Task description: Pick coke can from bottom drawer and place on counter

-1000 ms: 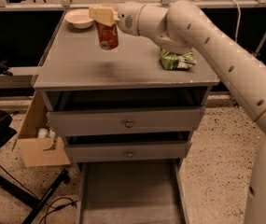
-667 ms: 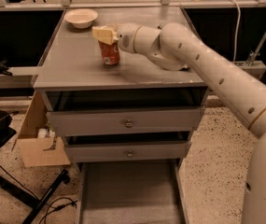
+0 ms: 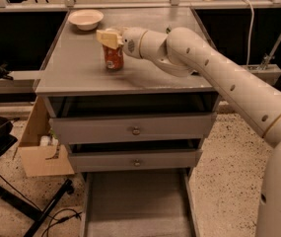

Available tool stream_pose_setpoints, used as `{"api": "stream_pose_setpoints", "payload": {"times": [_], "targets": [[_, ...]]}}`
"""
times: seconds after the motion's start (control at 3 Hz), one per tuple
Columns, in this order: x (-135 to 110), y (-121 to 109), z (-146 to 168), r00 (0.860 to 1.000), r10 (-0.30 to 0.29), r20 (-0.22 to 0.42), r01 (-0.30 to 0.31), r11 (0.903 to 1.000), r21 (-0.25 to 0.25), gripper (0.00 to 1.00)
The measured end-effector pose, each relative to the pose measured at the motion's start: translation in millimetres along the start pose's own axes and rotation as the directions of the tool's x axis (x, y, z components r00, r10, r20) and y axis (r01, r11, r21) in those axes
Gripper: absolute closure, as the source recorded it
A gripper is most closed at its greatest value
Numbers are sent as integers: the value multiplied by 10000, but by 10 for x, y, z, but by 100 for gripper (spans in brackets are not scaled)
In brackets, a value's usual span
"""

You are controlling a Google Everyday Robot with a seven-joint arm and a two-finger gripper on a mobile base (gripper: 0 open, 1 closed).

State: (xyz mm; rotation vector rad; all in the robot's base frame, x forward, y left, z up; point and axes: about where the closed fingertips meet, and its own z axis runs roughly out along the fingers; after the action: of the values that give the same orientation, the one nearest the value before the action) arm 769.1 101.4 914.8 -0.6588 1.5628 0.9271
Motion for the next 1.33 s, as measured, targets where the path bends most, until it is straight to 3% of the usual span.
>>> {"api": "stream_pose_setpoints", "payload": {"times": [1.0, 1.33], "targets": [[-5, 1, 0, 10000, -1, 0, 1, 10000, -2, 6], [-323, 31, -73, 9994, -312, 131, 316, 9991, -268, 0]]}}
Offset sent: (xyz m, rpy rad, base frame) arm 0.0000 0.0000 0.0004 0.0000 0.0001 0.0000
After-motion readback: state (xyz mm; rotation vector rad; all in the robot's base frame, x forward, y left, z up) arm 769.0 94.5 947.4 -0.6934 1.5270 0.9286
